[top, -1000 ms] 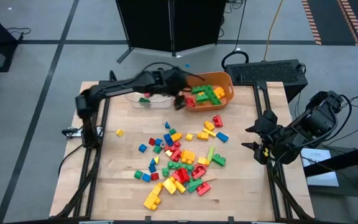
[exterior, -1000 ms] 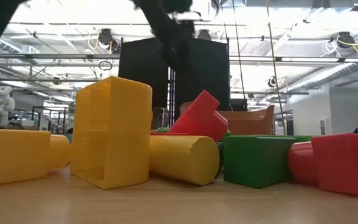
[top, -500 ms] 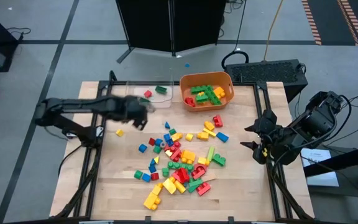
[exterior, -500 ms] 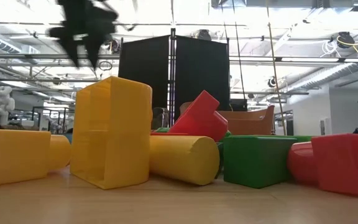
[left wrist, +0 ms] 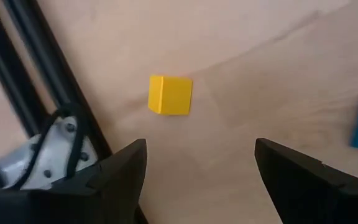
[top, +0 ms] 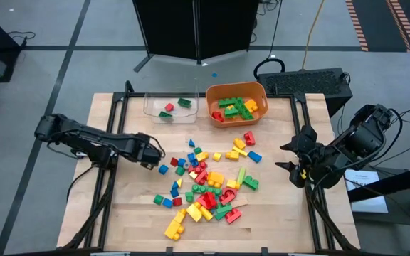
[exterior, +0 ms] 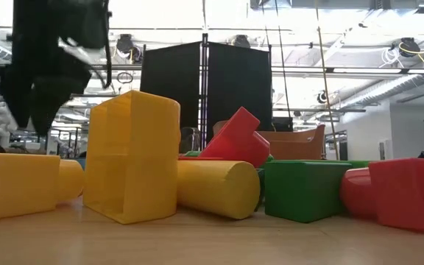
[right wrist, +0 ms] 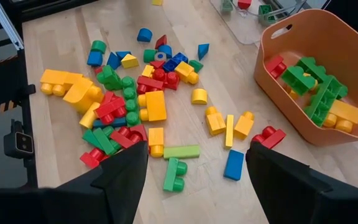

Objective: Sort blocks by size
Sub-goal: Put the small yellow block into the transparent bin

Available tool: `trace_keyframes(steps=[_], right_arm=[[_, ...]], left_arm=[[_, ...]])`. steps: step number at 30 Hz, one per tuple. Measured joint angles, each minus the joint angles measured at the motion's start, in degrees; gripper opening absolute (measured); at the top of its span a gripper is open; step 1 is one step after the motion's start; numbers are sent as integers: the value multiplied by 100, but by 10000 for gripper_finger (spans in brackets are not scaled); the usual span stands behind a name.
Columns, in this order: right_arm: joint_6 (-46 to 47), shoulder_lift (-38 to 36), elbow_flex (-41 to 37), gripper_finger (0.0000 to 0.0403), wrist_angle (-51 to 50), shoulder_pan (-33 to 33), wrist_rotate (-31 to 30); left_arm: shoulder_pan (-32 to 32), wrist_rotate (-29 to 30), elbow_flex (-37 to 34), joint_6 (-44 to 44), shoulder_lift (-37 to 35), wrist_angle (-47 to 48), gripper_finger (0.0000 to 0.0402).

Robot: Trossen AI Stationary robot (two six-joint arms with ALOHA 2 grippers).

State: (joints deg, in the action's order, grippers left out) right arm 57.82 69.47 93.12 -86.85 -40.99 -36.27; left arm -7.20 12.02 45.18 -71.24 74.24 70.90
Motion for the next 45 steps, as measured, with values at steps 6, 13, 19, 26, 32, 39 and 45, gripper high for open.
trace_keyframes(steps=[6, 13, 19, 26, 32, 39, 45], right_arm=[[34, 2, 0, 265, 4, 4, -127], [11, 2, 0, 265, 2, 4, -291], [-2, 2, 0, 265, 0, 4, -293], [-190, 2, 0, 265, -3, 4, -302], [-216, 2, 0, 265, -31, 4, -302], [-201, 2, 0, 265, -37, 4, -297], [-199, 2, 0, 265, -42, 4, -297]], left_arm=[[16, -176, -787, 121, -1, -812, 301], [287, -288, -1354, 313, -1, -1322, 302], [628, -144, -1363, 703, -3, -1367, 302], [1311, -259, -1361, 1919, -7, -1762, 302], [1866, -585, -1358, 2769, -9, -1842, 299], [2247, -917, -1365, 3162, -7, -2035, 251], [2299, -1118, -1369, 3121, -1, -2171, 177]])
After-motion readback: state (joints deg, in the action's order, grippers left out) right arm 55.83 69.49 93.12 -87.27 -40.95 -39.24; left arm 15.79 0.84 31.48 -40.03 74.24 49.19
